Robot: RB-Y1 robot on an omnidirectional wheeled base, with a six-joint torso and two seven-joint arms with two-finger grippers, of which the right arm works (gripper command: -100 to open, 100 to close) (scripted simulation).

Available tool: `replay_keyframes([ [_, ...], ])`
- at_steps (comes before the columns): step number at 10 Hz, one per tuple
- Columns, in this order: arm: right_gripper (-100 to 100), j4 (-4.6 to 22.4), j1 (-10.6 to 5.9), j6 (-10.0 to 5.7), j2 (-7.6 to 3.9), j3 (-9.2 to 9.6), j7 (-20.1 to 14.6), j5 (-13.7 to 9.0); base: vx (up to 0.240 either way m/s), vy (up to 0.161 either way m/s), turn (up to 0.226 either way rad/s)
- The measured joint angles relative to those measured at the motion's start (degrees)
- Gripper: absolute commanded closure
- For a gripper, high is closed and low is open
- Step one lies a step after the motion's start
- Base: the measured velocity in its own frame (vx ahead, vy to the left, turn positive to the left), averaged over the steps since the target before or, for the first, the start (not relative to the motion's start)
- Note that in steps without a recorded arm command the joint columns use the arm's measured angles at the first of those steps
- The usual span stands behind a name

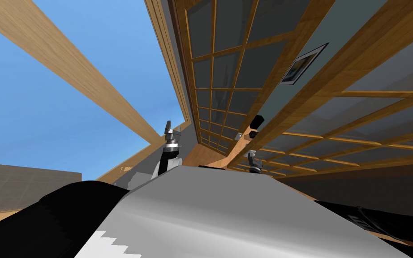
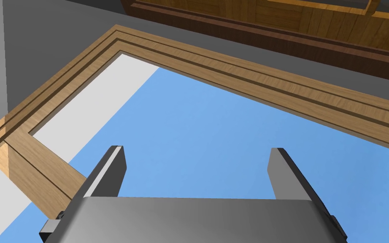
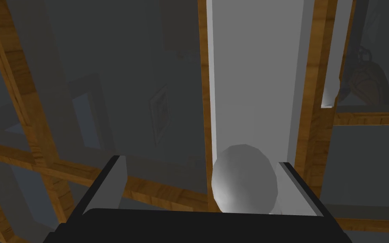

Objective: Pull the door open

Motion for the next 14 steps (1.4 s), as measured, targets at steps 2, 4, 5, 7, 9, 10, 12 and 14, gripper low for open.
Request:
replay_keyframes([
  [2,100,-0.8,0.49,-0.05,0.11,0.77,-1.5,-0.1,-0.023,0.019,0.099],
  [4,100,-0.8,0.21,-0.4,0.01,1.51,-4.0,-0.7,-0.039,-0.021,0.079],
  [5,100,-0.9,0.24,-0.36,0.07,1.78,-5.4,-1.1,-0.051,-0.025,0.078],
  [7,100,-2.9,1.11,0.57,0.54,2.72,-8.6,-1.7,-0.035,-0.017,0.047],
  [9,100,-1.2,0.74,-0.34,-0.28,2.99,-10.6,-2.6,-0.043,-0.016,0.08],
  [10,100,1.0,-0.17,-1.21,-1.0,2.87,-11.4,-3.2,-0.019,-0.005,0.015],
  [12,100,-1.5,0.69,0.3,-0.31,3.49,-13.2,-3.3,-0.029,-0.012,0.067],
  [14,100,-1.6,1.03,0.26,-0.45,4.17,-16.5,-4.4,-0.053,-0.02,0.101],
])
